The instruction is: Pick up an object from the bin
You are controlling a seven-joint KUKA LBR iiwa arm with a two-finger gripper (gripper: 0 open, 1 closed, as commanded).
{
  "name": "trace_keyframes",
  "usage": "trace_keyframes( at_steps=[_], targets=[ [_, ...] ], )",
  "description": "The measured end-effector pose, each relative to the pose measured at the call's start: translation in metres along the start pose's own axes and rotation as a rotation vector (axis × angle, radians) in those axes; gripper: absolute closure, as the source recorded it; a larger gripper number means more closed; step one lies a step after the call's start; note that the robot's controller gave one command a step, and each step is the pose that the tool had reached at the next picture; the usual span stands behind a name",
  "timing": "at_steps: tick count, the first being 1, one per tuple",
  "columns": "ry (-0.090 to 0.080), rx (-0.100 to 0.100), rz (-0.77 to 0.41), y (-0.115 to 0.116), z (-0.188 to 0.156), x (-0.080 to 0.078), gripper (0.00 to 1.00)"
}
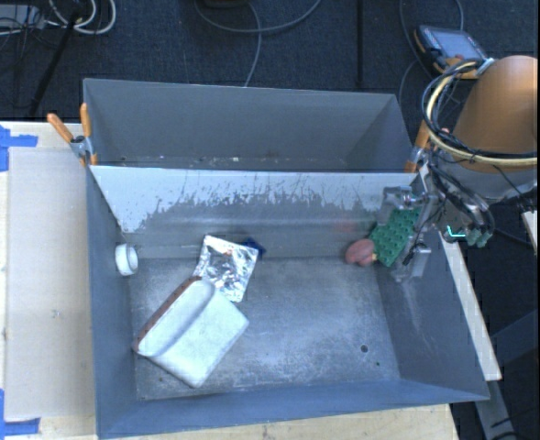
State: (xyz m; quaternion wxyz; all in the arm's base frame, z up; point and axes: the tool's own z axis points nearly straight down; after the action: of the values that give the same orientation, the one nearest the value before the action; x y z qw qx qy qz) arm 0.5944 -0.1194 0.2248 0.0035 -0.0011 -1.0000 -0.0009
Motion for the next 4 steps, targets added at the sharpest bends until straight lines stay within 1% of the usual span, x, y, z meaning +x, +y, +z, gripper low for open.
trace_keyframes(
  at_steps=[1,2,3,4],
  targets=[
    [-0.008,0.002,-0.005,0.001,-0.004,-0.002,1.00],
    [-0.002,0.001,-0.304,-0.005,0.068,-0.023,1.00],
    [-0.007,0.002,-0.304,-0.005,0.065,-0.024,0.00],
    [-0.001,-0.001,-0.235,-0.007,0.133,-0.021,0.00]
  ],
)
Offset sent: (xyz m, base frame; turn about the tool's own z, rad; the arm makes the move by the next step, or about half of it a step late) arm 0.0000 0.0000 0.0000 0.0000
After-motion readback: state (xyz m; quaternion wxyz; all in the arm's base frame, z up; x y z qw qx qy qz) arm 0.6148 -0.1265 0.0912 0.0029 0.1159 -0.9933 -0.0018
